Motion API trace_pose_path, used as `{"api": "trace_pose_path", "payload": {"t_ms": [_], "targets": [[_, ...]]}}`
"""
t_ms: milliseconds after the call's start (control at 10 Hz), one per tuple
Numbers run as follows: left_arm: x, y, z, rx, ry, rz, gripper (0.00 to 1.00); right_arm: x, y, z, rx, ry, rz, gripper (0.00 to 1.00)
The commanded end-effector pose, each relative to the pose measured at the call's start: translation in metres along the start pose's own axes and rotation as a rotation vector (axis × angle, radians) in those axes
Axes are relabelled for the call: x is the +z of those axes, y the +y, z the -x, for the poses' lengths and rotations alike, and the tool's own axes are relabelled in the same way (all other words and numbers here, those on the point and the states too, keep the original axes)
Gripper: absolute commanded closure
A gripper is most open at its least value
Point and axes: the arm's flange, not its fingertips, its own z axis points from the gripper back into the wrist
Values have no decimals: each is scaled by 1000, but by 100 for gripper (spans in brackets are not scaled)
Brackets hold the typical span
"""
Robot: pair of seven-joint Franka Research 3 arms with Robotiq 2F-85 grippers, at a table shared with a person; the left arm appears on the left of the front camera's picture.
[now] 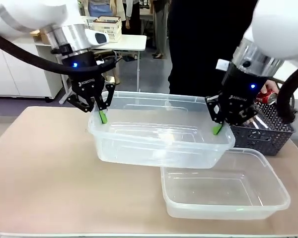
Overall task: Sort the waste into each basket.
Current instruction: Pick up the Organizing box on the left side of the table and lift it, then offer the picked Organizing box to the human.
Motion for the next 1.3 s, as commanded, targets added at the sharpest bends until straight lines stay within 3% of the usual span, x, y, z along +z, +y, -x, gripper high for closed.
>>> {"api": "trace_pose_path", "payload": {"t_ms": [0, 100, 1200], "targets": [[-8, 4, 13, 67, -101, 86, 96, -18, 16, -1, -67, -10, -68, 96], [0, 0, 0, 0, 0, 0, 96, 0, 0, 0, 0, 0, 0, 96], [0, 0, 0, 0, 0, 0, 96, 0, 0, 0, 0, 0, 0, 96]]}}
